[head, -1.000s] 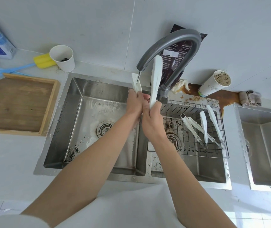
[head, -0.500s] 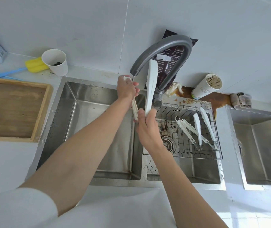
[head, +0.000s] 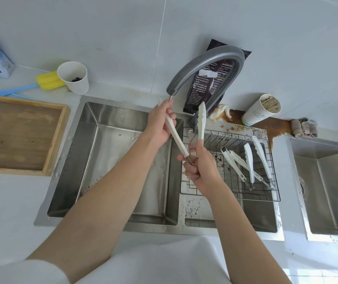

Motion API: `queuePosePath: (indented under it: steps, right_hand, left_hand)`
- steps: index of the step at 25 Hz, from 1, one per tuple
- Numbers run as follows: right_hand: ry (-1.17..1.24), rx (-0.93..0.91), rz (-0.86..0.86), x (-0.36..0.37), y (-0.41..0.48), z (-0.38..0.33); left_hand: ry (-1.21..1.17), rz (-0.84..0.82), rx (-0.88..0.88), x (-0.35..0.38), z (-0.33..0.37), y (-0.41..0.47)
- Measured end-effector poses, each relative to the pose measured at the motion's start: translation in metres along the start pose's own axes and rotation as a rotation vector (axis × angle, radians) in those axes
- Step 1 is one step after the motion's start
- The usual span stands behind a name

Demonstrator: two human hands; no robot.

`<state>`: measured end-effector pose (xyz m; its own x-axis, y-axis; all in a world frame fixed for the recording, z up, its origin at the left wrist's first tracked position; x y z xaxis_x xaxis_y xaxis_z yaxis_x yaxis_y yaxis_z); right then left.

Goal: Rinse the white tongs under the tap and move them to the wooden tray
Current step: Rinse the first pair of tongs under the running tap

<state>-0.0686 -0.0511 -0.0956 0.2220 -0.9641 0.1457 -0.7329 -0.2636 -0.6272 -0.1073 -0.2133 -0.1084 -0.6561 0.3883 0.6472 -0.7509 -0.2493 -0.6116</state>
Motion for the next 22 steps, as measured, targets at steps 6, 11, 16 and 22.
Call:
queuePosePath:
  steps: [6, 11, 16, 22]
  right_hand:
    - [-0.352, -0.207, 0.242, -0.013, 0.000, 0.000]
    - [-0.913, -0.492, 0.193, -0.001, -0.009, -0.010]
    - [-0.855, -0.479, 0.069, 0.006, -0.004, -0.004]
    - [-0.494, -0.296, -0.040, 0.010, -0.004, 0.007]
  left_hand:
    - [-0.040, -0.067, -0.003, 0.007, -0.008, -0.009]
    - [-0.018, -0.113, 0.047, 0.013, -0.004, -0.010]
    - [-0.061, -0.222, 0.064, 0.015, 0.000, -0.011]
    - [0.142, 0.088, 0.250, -0.009, 0.003, -0.012]
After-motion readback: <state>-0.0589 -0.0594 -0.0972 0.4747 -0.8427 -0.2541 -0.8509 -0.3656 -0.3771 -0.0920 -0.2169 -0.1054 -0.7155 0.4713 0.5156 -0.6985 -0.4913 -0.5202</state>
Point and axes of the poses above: each hand's wrist, its own y-axis towards the middle knuckle, its own x-axis out of the palm, z = x × y, the point moved 5 cm from there along y, towards the middle knuckle, and after that the axes turned 4 degrees about -x, right-handed, at the moved point
